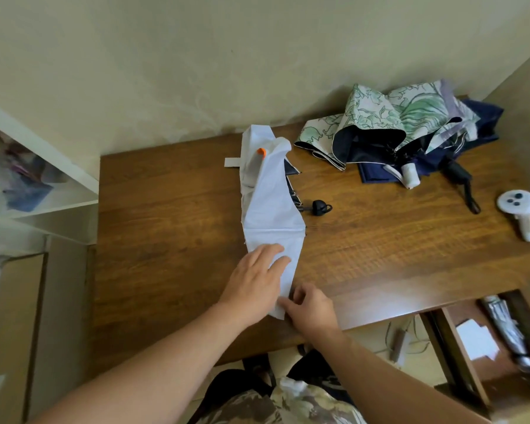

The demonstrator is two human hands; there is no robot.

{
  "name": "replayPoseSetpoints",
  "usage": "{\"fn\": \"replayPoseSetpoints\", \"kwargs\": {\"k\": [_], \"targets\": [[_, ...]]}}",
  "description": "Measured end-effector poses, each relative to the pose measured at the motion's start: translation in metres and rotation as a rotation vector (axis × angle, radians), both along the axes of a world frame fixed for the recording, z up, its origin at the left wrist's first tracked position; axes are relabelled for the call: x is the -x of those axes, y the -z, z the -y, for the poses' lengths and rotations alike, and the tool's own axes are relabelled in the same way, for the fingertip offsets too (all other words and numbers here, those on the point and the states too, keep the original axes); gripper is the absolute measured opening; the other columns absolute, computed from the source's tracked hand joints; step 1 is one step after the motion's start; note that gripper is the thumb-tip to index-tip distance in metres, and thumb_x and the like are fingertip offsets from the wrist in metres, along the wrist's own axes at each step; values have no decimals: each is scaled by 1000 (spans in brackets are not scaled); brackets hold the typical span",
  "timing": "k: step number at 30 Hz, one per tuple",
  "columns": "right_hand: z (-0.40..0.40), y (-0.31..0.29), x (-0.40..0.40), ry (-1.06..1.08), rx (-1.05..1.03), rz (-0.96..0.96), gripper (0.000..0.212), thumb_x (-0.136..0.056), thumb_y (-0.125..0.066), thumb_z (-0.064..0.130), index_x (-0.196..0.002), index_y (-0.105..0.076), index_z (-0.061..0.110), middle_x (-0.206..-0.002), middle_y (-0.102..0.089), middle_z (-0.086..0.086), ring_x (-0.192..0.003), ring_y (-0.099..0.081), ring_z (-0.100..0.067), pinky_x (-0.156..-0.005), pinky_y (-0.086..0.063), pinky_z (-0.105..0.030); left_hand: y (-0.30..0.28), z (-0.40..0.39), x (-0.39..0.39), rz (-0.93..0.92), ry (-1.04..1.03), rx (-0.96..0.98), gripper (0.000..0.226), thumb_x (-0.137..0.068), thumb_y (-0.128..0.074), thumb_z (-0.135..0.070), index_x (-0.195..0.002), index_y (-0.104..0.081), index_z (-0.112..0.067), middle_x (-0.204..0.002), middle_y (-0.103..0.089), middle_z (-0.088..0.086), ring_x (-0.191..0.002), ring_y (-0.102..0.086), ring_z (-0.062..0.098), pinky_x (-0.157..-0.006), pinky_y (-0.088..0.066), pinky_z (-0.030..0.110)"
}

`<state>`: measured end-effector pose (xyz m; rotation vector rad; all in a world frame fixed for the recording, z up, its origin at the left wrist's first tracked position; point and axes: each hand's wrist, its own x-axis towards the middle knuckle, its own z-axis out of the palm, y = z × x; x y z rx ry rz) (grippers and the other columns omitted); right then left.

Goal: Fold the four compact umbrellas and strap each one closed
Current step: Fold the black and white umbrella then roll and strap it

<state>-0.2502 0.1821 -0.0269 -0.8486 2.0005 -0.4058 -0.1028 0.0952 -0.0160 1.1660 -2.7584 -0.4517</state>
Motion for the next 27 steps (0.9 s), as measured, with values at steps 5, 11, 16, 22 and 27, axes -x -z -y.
{"fn": "replayPoseSetpoints", "kwargs": {"k": [5,11,16,22,27], "targets": [[17,12,23,-328,465,-510,11,-84,-69,17,-93,-64,20,-98,-57,0,-90,-51,-27,-75,-49,-42,11,18,11,261,26,-154,63,-99,-63,-13,-155,-35,-18,-159,-27,8,-147,-29,28,-118,-35,39],[51,7,25,-941,448,-652,46,-86,-64,22,-131,-60,15,-145,-48,-8,-141,-40,-33,-100,-51,-49,48,-12,-29,348,199,-153,78,-107,-44,-45,-169,-7,-16,-176,0,8,-163,8,29,-131,4,44],[61,10,27,-1037,129,-507,73,-107,-33,53,-166,-3,25,-174,6,-1,-160,11,-28,-127,-13,-54,65,-52,-59,356,356,-72,87,-102,-36,-70,-168,-21,-15,-177,-2,10,-162,-5,36,-126,-12,53],[51,34,28,-1140,-56,-575,86,-91,-13,88,-152,33,49,-156,52,8,-147,42,-35,-119,13,-71,33,-43,-62,309,367,-242,56,-106,-32,-64,-148,-56,-33,-160,-49,-7,-154,-37,21,-126,-28,47],[52,38,27,-1153,-72,-571,95,-86,-19,92,-151,35,48,-152,57,6,-141,50,-37,-111,21,-75,-28,42,-20,-61,-323,-356,20,-104,-50,-46,-105,-66,-34,-101,-63,-17,-95,-58,6,-85,-55,37]]}}
